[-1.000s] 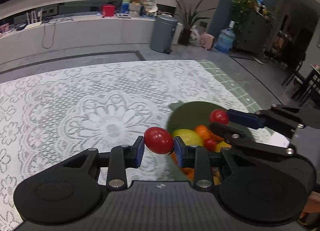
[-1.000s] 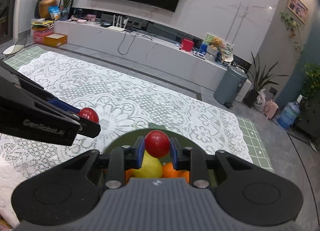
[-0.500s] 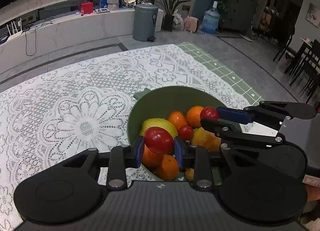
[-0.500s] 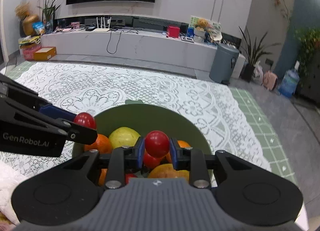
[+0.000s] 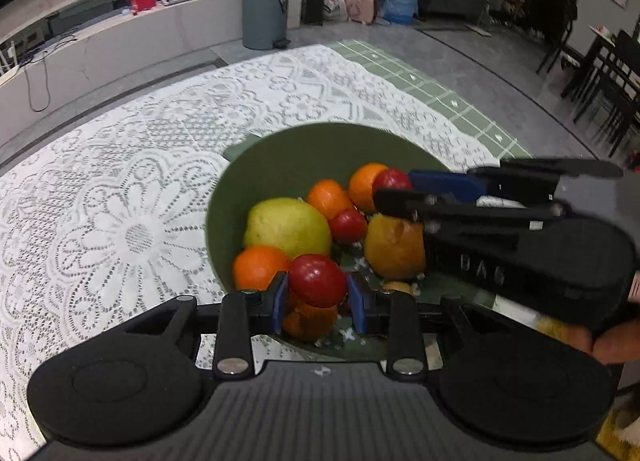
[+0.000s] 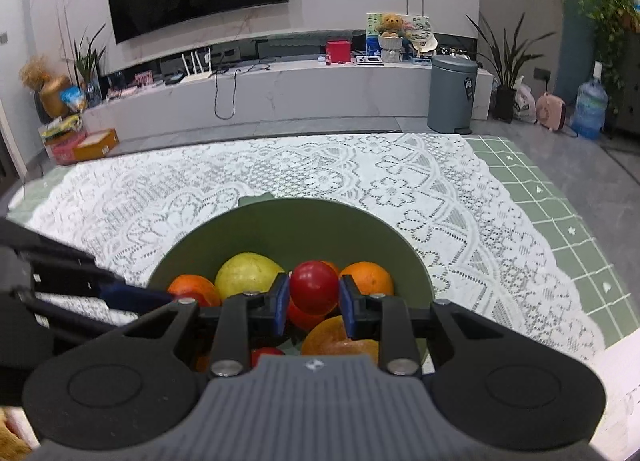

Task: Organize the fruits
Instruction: 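Carry the tomato in the left tool while the right tool carries its tomato to the colander, then lower and open the left tool in the colander while the right tool releases its tomato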

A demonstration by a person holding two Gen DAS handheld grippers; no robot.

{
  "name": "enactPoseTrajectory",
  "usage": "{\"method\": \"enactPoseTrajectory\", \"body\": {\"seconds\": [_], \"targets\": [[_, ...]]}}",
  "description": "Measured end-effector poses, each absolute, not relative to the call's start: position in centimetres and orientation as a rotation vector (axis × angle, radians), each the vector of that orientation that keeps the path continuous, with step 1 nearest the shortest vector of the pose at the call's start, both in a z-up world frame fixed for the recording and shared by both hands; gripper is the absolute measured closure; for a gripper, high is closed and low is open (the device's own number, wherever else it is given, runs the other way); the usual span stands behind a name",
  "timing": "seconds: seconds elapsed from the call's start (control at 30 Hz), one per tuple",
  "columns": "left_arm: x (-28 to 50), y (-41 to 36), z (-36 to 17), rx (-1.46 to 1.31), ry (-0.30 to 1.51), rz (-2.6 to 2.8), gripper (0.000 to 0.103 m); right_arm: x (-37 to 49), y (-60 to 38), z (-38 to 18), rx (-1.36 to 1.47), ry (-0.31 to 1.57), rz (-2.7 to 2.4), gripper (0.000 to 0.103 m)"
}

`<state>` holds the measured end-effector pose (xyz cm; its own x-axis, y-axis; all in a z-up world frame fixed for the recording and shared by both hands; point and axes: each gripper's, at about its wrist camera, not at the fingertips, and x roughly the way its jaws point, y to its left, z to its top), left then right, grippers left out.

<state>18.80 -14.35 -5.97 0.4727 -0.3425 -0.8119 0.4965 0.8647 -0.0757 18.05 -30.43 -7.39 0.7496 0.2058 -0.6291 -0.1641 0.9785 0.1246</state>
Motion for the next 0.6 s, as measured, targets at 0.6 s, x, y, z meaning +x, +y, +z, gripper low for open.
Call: {"method": "enactPoseTrajectory", "body": {"seconds": [0.6], "targets": [[18.1,-16.3,-7.6,0.276,1.035,-0.573,0.067,17.4,-30.7,-7.6,0.065,0.732,0.21,0.08]]}}
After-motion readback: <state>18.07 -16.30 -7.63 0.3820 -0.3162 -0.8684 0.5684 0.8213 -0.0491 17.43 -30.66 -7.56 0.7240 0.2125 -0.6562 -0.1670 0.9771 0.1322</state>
